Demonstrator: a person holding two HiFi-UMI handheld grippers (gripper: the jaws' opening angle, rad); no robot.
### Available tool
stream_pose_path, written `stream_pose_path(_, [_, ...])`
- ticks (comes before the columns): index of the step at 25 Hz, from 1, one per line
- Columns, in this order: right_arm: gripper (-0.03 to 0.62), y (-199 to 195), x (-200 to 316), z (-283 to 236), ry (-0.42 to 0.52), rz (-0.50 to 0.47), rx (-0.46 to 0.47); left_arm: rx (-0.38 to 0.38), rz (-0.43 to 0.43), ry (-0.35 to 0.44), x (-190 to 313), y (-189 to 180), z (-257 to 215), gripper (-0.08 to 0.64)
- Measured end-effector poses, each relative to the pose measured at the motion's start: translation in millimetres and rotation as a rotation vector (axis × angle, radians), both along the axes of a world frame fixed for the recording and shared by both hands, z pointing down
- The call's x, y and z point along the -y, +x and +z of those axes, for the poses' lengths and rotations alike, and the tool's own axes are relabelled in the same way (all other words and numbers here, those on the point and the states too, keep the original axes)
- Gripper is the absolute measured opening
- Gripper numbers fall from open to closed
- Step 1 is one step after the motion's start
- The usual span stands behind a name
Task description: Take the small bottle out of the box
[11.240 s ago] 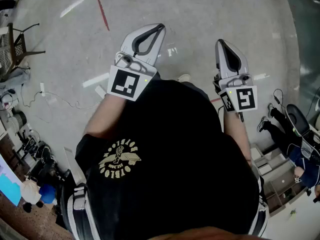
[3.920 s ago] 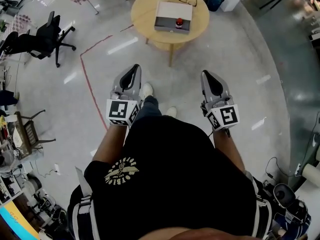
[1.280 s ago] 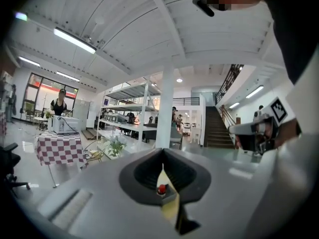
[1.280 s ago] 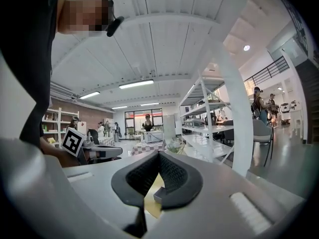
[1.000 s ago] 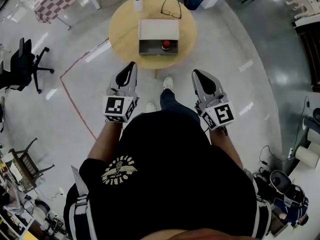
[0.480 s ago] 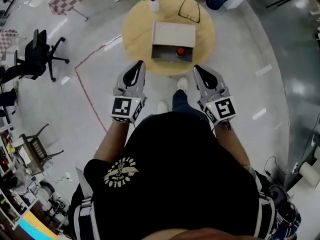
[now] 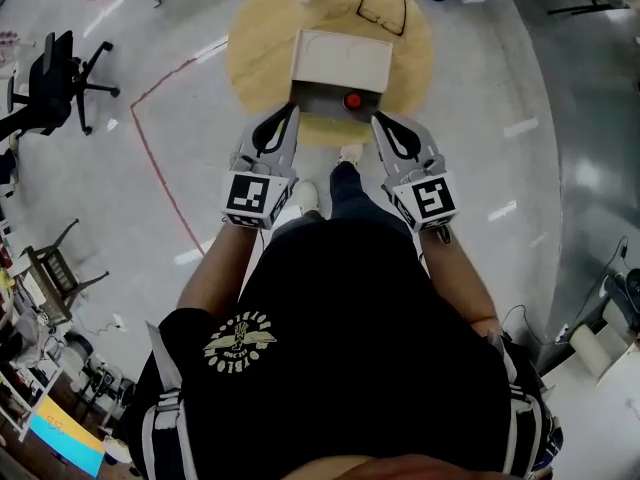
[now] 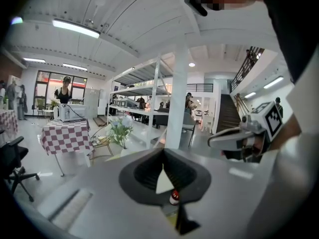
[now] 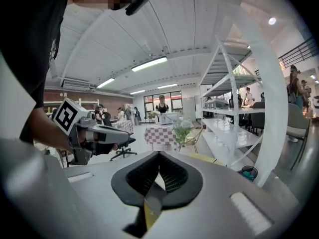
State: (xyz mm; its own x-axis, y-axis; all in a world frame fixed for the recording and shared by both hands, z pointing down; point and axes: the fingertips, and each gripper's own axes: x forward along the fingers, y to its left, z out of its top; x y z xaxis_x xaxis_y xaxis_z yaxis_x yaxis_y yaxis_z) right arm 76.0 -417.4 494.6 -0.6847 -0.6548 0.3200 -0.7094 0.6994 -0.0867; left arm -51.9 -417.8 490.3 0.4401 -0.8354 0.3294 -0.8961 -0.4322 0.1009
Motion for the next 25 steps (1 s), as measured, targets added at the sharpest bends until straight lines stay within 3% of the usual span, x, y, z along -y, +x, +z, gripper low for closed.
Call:
stream_pose_path(3, [0.027,-5.8,12.5,47.6,-0.125,-0.064,-0.064,0.012,-0.015,-0.055,13.3,1.7,27.1,0.000])
stream_pose_path(6, [0.153,-14.9,23.7,99.8,-0.220,-0.119,-0.170,0.026,-0.030,-0.109,22.3,-2.3,57.2,0.000])
stream_pose_path(9, [0.213,-21.1,32.0,142.7,-0.261,-0.161,-0.265,0.029,-0.053,-0.151,26.1,-5.4,78.8,0.000])
stream_pose_path(14, [0.221,-23.4,39.6,195.1,-0.341,-0.200,-0.327,0.037,-0.100,-0.216,35.3,-10.4,106.8,0.000])
stream_pose_path(20, [0.210,-27.0,46.4,228.1,-0.268,-0.285,-0.423,0.044,-0.152,-0.233,44.6,-12.1,112.3,0.000])
stream_pose_path(25, [0.195,-29.5,40.4,238.9,-0.250,-0.339,-0.471,0.085,-0.208,-0.217,38.0,-24.5,87.9,0.000])
